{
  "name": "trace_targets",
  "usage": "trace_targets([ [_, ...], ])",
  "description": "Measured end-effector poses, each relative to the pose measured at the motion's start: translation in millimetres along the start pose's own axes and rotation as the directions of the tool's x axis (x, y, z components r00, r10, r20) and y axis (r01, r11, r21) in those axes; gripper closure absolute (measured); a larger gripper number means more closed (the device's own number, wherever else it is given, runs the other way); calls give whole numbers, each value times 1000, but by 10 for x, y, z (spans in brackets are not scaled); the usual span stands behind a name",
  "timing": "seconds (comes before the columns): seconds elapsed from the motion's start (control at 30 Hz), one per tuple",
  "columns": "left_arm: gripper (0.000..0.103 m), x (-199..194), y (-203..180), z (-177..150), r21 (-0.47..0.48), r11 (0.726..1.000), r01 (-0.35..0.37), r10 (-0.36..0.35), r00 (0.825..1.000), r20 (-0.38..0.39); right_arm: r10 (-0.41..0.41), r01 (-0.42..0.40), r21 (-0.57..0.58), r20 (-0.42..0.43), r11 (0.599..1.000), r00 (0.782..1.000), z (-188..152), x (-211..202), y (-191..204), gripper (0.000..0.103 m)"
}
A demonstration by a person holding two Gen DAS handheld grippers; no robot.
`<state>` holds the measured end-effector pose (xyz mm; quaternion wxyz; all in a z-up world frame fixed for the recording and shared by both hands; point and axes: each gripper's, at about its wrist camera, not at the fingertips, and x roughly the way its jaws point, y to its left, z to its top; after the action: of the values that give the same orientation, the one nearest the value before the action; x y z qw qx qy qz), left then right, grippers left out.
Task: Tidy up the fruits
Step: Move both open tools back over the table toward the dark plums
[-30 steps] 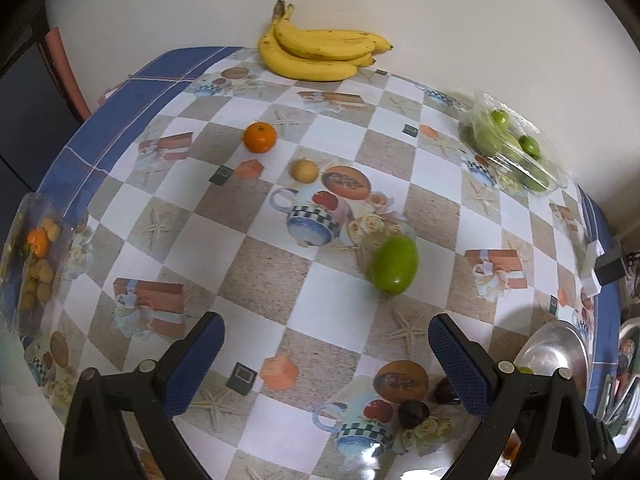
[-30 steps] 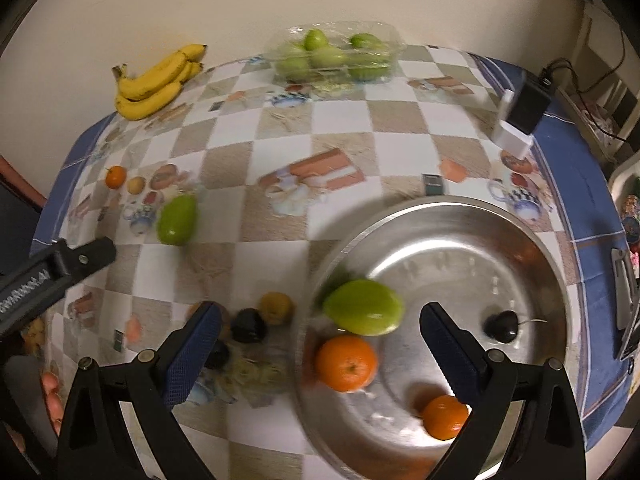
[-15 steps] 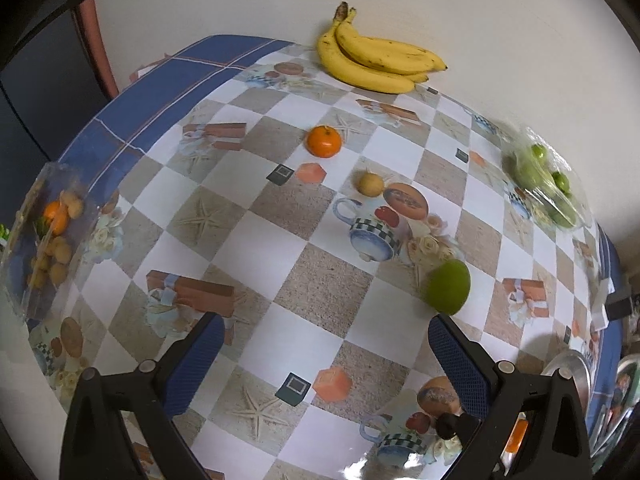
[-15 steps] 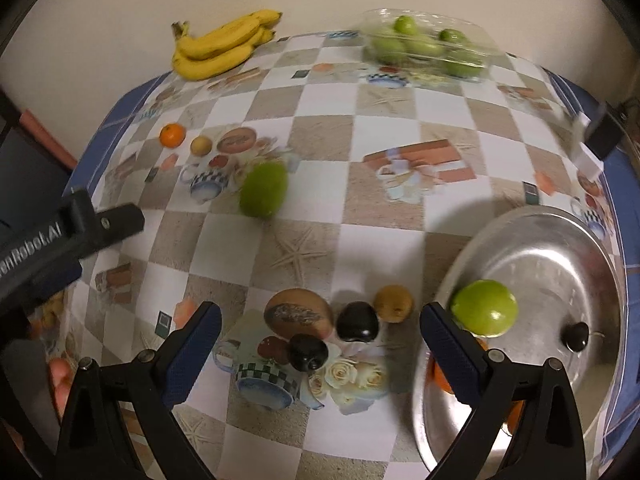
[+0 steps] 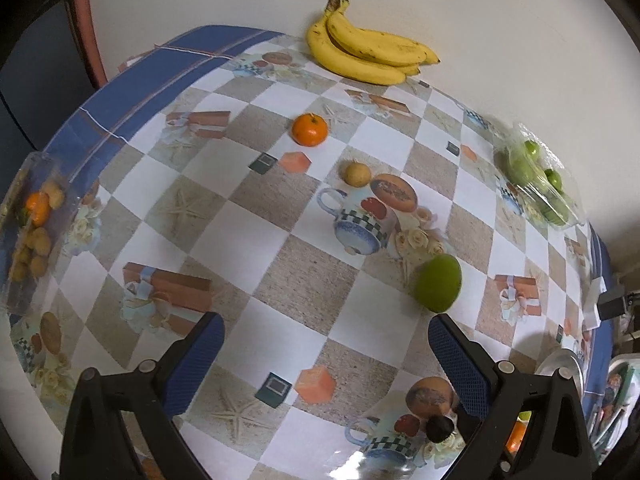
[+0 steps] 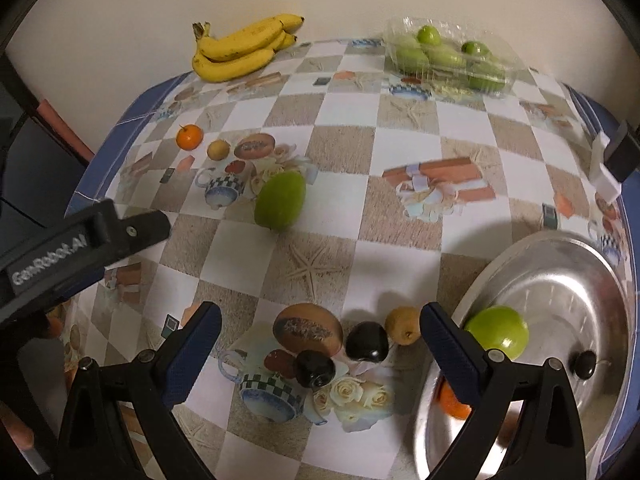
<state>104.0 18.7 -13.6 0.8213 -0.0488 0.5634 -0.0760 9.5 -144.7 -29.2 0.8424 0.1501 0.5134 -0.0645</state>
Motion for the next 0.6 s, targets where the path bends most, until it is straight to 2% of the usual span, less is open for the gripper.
trace_targets([
  [0.27,0,60,-122,-74,23,999,28,-27,999,-41,-27,26,37,15,999,1000,19,-69,-195,5],
  [0.33,0,84,-142,-95,23,999,37,-36,998,-53,-37,37,49,7,998,999,20,-74,-251,12],
  [0.4,0,106,-160,-117,20,999,50,-48,996,-69,-27,26,77,5,997,1000,18,-98,-325,25],
  [0.53,1,148,-244,-169,42,998,50,-46,995,-89,-19,18,108,6,994,1000,3,-150,-446,31],
  [0.6,1,180,-288,-208,55,998,36,-30,994,-103,-11,10,110,5,994,1000,0,-172,-484,42],
])
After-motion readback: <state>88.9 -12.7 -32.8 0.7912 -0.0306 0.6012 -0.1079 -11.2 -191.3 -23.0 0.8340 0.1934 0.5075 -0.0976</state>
